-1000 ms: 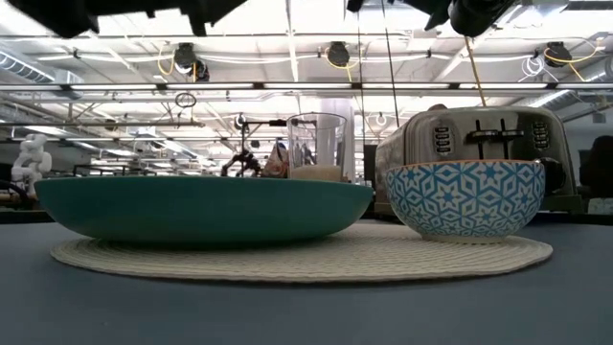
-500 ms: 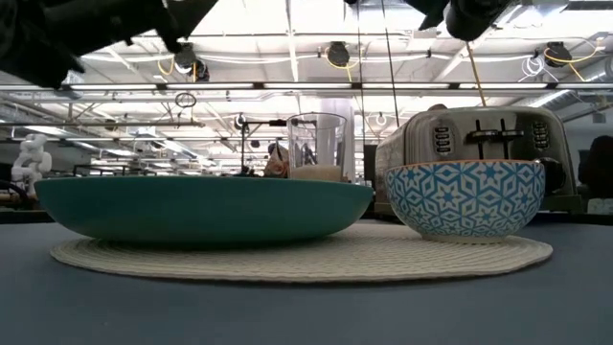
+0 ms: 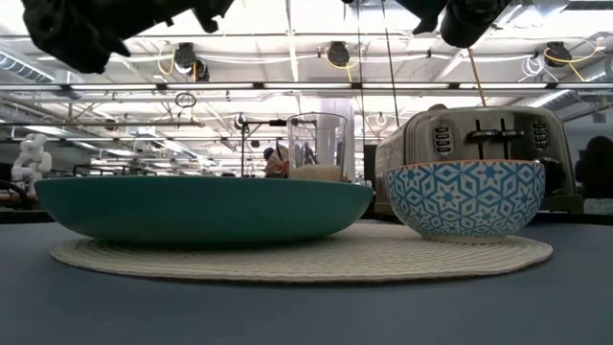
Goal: Arrange a breakfast setting
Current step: Pour the cereal from the cereal box into the orange bowl
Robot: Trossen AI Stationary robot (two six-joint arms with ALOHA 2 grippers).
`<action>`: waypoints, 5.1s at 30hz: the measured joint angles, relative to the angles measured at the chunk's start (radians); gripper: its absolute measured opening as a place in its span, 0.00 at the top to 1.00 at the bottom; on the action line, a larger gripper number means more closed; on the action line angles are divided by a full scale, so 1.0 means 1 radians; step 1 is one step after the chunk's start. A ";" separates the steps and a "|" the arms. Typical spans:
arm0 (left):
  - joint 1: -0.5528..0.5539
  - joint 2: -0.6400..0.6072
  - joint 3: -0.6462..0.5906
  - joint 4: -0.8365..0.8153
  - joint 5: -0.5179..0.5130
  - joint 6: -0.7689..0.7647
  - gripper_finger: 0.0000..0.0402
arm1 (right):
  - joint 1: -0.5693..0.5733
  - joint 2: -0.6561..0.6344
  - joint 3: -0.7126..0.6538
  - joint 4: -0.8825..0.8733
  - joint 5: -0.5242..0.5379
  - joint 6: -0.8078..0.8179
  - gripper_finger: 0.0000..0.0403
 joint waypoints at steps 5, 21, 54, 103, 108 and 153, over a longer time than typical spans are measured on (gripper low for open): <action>0.022 0.030 0.044 -0.002 0.040 -0.030 0.25 | 0.000 0.000 0.000 -0.011 0.000 -0.009 0.48; 0.031 0.029 0.063 -0.007 0.087 -0.020 0.25 | 0.000 0.000 0.000 -0.074 0.000 -0.052 0.48; 0.030 0.029 0.063 -0.004 0.087 -0.035 0.26 | 0.000 -0.002 0.002 -0.181 0.004 -0.103 0.48; 0.030 0.016 0.063 -0.005 0.057 -0.018 0.43 | -0.010 -0.189 -0.002 -0.733 0.000 -0.087 0.03; 0.030 -0.023 0.063 -0.080 0.033 -0.016 0.43 | -0.010 -0.327 -0.002 -0.991 0.001 -0.090 0.03; -0.207 -0.723 0.063 -1.381 0.000 -0.118 0.43 | -0.010 -0.638 0.000 -1.518 0.185 -0.033 0.03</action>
